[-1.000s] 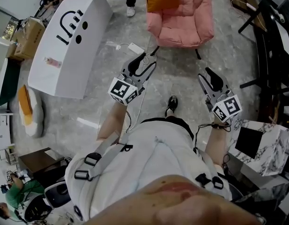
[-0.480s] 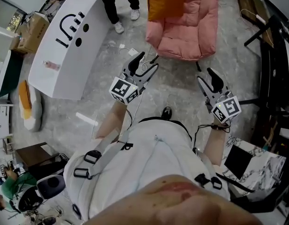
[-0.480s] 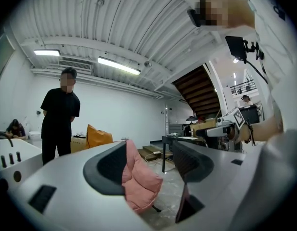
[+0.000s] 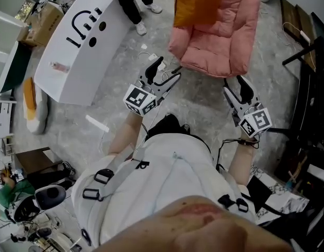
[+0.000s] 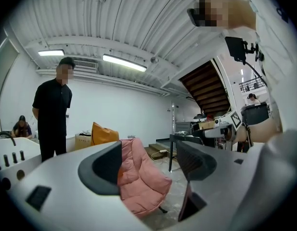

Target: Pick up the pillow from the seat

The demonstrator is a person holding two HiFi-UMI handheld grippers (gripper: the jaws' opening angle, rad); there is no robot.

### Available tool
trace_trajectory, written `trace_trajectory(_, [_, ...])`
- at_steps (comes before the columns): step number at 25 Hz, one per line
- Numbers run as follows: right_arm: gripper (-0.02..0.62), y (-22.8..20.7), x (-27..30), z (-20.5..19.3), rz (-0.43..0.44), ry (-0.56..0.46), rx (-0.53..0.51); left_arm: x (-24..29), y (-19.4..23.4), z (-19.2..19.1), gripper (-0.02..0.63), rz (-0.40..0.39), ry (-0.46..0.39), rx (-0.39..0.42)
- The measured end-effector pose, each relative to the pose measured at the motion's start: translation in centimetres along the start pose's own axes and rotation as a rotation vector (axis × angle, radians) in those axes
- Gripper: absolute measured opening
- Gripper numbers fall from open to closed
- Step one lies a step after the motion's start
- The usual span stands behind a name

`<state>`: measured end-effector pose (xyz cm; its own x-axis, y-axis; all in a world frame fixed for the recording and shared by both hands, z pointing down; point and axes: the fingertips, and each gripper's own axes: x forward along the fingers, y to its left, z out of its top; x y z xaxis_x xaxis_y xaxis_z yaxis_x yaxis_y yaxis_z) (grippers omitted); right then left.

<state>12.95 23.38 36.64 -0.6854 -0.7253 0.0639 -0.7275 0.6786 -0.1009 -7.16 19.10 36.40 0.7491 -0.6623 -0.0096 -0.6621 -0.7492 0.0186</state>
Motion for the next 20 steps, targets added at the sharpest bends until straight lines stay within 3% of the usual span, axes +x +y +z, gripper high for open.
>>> trace_trajectory(8, [0.322,-5.3,3.6,-0.1,-0.042,-0.001,0.026,5.1,4.1,-1.4,0.370,-0.020,0.033,-0.025])
trace_trajectory(14, [0.356,-11.9,8.8,-0.1,-0.105,0.000,0.078,11.1,11.1,-2.6,0.411,-0.010,0.078,-0.064])
trace_trajectory(16, [0.357,-14.0,11.0,0.3,-0.107,0.001,0.088,13.1,13.9,-2.6,0.428,0.007,0.087,-0.043])
trace_trajectory(20, [0.368,-17.8,15.6,1.8,-0.112,0.000,0.097,16.7,18.3,-1.3,0.457,0.004,0.105,0.084])
